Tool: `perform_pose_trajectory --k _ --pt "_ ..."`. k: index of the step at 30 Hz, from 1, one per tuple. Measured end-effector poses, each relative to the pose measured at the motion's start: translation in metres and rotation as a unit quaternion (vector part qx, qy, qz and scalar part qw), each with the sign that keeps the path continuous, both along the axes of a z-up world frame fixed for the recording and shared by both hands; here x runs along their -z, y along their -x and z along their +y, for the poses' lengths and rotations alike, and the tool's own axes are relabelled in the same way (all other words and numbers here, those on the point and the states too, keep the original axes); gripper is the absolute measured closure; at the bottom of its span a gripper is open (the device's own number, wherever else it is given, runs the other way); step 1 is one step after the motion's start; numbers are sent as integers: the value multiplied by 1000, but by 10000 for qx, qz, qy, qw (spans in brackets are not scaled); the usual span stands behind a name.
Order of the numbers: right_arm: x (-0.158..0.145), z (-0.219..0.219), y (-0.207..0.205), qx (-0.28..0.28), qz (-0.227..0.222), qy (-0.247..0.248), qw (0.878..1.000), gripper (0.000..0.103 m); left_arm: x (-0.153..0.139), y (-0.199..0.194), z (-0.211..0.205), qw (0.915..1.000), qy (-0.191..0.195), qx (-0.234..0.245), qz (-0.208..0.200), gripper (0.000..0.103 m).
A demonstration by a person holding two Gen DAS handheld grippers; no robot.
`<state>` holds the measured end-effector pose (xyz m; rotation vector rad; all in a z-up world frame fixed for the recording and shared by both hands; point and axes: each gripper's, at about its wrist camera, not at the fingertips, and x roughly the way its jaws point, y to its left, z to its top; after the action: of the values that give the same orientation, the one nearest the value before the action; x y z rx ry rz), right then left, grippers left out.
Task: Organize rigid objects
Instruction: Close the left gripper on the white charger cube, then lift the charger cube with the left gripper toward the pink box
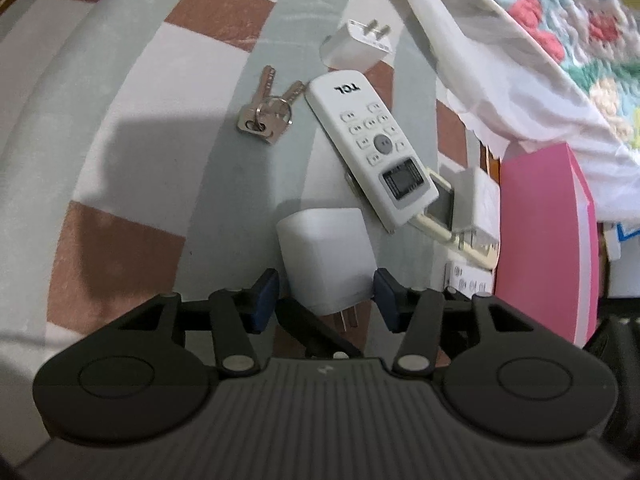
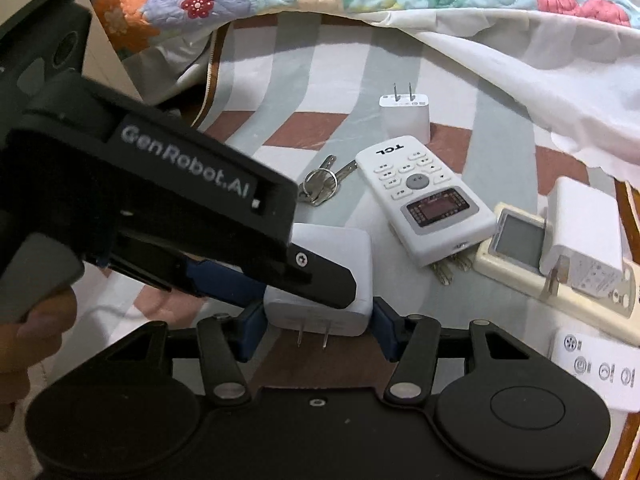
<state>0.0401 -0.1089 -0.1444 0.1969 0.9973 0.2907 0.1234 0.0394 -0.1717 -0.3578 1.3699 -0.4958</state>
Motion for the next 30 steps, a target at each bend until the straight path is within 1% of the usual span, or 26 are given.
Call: perform_pose_trajectory --k 2,7,8,9,11,13,17,21,26,30 --pt "-3 1 3 18 59 -61 10000 42 -7 8 -3 9999 -30 66 -95 53" --pt "-21 -2 12 -54 68 -2 10000 42 -29 25 -12 9995 -45 195 -234 53" --pt "-27 -2 13 -65 87 9 9999 42 -34 28 -14 9994 -22 206 -260 54" --pt "-33 -4 15 -83 100 33 9999 42 -39 31 -15 9994 33 210 -285 57" --pt "-43 -6 13 -183 149 211 9995 42 -50 37 -21 9990 134 260 -333 57" --pt "-58 -7 18 -265 36 491 9984 42 -64 43 -28 9981 272 307 -455 57" --pt "-87 -30 31 -169 -152 490 9985 42 -91 53 -44 9959 471 473 -605 57" --pt "-113 -46 47 -88 -328 723 9968 42 -116 65 -66 9928 424 757 -822 57" --pt "-136 -65 59 147 -347 858 9956 42 -138 75 -91 9902 459 997 -866 57" --pt "-152 -82 73 383 -375 876 9947 42 -157 85 -115 9864 374 1263 -986 57"
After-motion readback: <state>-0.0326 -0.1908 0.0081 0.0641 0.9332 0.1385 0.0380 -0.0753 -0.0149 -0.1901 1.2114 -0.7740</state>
